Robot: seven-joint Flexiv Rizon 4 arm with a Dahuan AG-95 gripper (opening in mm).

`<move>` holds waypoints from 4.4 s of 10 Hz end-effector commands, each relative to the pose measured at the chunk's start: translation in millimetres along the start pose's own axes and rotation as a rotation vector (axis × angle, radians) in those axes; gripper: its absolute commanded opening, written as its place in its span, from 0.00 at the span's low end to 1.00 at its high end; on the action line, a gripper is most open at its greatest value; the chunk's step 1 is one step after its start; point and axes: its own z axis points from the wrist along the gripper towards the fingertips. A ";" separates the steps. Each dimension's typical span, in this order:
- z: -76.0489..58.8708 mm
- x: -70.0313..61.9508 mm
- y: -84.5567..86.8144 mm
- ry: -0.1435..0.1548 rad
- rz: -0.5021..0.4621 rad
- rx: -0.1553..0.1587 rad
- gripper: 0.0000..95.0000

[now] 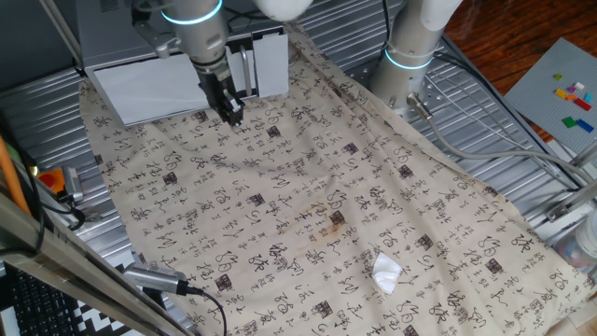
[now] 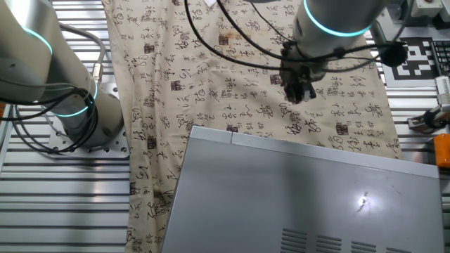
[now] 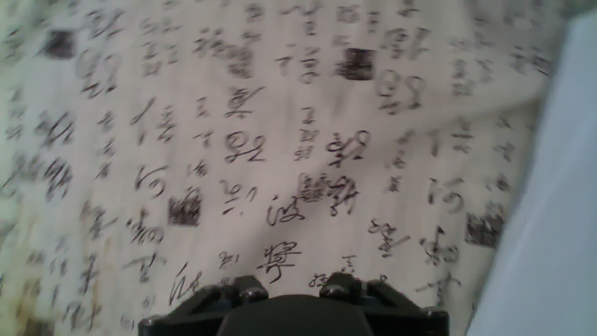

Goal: Open the microwave door

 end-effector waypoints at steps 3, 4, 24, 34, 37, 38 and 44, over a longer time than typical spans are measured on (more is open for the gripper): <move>-0.4 -0.3 0.4 0.006 -0.026 0.018 0.00; -0.5 -0.4 0.4 0.036 -0.026 0.032 0.00; 4.1 4.5 -40.5 0.334 0.152 0.043 0.00; 2.9 6.6 -43.0 0.360 0.142 0.045 0.00; 0.5 20.1 -51.3 0.373 0.117 0.069 0.00; -2.3 32.5 -62.0 0.373 0.095 0.062 0.00; -1.7 71.5 -72.8 0.384 0.089 0.061 0.00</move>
